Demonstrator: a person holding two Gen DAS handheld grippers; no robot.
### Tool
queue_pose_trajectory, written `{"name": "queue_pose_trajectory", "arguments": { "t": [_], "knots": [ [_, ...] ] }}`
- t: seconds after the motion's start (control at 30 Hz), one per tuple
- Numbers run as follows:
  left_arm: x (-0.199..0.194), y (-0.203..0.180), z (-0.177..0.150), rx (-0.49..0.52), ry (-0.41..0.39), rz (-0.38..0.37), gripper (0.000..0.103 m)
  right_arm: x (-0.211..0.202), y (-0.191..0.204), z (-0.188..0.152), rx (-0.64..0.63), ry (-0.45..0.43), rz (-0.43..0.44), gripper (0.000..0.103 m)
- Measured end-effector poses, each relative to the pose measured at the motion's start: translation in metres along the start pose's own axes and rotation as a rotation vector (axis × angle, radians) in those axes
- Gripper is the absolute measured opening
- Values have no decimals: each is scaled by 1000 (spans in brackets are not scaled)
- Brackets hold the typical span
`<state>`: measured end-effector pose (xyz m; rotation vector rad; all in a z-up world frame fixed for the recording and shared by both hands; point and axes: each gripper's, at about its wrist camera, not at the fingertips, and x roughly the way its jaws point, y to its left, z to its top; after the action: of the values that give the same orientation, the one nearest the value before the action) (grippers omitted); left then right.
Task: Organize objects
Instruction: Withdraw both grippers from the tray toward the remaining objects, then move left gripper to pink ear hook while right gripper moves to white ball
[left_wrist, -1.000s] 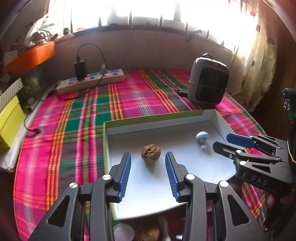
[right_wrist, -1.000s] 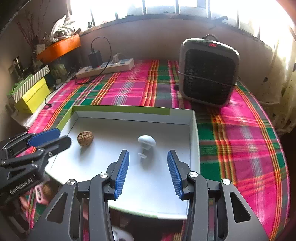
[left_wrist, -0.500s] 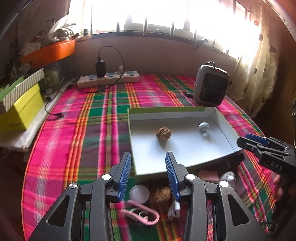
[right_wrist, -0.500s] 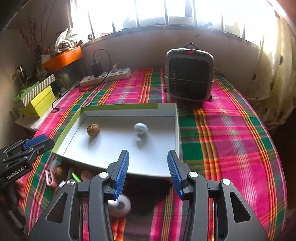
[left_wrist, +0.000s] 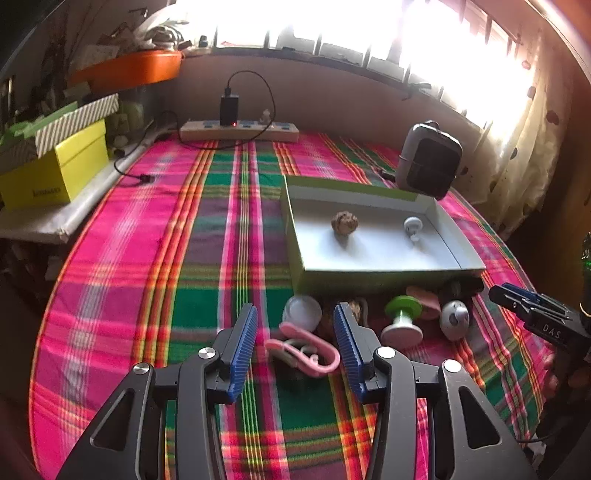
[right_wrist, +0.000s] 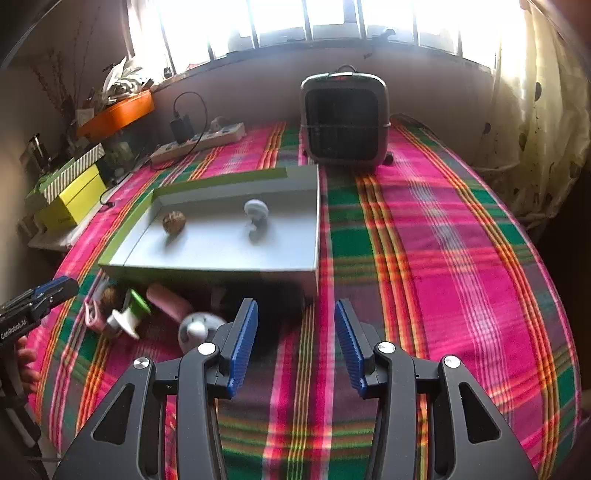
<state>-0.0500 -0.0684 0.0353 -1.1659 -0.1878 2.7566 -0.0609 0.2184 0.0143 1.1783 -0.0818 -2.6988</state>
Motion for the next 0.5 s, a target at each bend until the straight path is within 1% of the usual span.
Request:
{"name": "queue_pose_trajectory", "arguments": {
  "t": [0.3, 0.37, 0.43, 0.5],
  "knots": [
    [12, -11, -11, 3, 54, 4, 42, -3, 9, -14, -22, 13, 35, 45],
    [15, -14, -11, 5, 62, 18, 43, -2, 13, -16, -32, 19, 43, 45],
    [16, -16, -12, 13, 59, 51, 44, -1, 16, -17, -37, 25, 49, 45],
    [17, -17, -12, 10, 67, 59, 44, 1, 20, -18, -44, 30, 57, 45]
  ]
}}
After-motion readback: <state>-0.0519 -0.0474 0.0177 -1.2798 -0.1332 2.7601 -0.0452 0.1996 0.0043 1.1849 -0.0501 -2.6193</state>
